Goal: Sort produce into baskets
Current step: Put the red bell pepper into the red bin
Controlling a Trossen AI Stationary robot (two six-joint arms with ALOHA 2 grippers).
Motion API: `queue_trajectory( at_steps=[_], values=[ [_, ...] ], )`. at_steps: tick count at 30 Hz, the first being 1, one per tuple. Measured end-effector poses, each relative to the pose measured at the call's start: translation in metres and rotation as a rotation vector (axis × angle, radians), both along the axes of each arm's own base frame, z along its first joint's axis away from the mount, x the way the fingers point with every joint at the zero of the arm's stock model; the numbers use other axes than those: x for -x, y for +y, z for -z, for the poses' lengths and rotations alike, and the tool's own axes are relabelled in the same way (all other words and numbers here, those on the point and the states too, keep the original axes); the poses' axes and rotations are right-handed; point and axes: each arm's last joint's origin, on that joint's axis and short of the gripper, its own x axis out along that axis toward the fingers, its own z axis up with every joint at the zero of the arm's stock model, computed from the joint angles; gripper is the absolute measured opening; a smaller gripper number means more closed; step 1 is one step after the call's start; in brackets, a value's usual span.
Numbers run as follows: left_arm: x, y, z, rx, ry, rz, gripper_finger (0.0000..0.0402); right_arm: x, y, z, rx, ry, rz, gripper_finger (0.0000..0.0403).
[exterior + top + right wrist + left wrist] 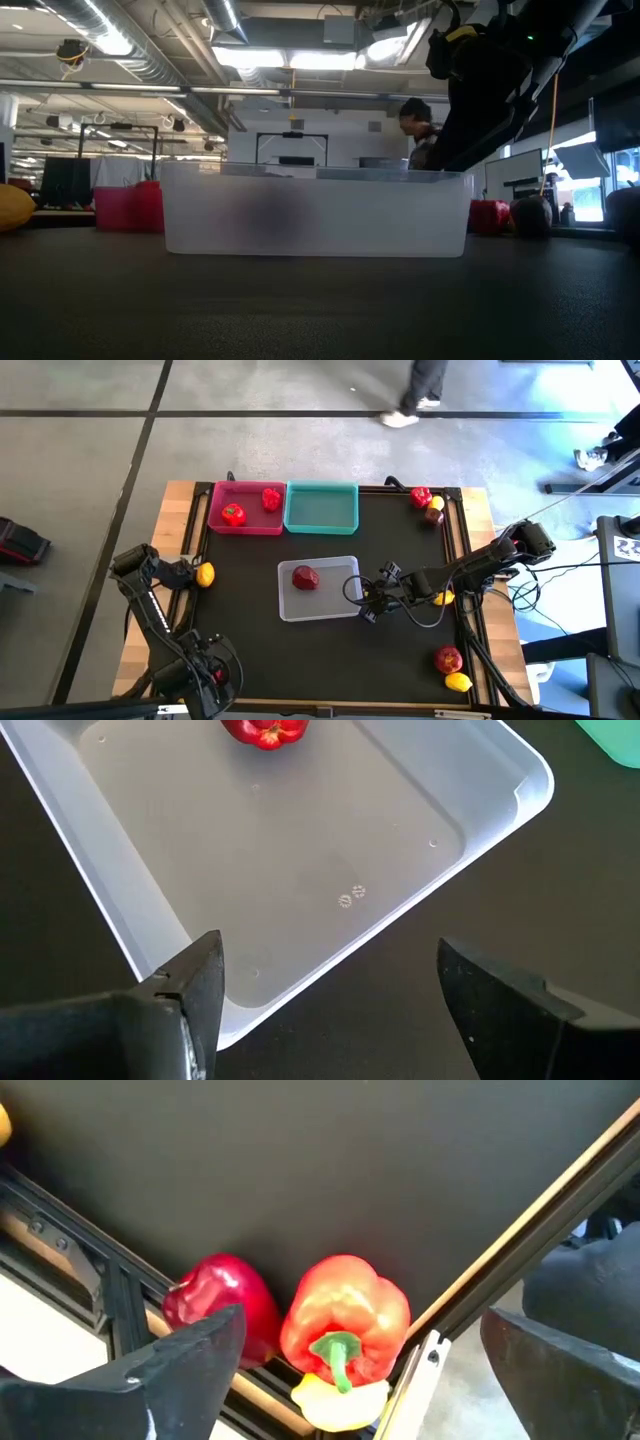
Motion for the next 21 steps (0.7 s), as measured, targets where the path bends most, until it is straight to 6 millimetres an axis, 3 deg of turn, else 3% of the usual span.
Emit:
queue_trajectory(
  at_steps=[9,21],
  values=[
    [-0.002,-0.005,0.0,0.048,-0.028,0.106,0.0398,0.0,0.0,0.0,0.001,0.001,-0.001,0.0292],
    [-0.003,-0.015,0.008,0.052,-0.051,0.05,0.0396,0.0,0.0,0.0,0.001,0.0,0.0,0.0292]
  ],
)
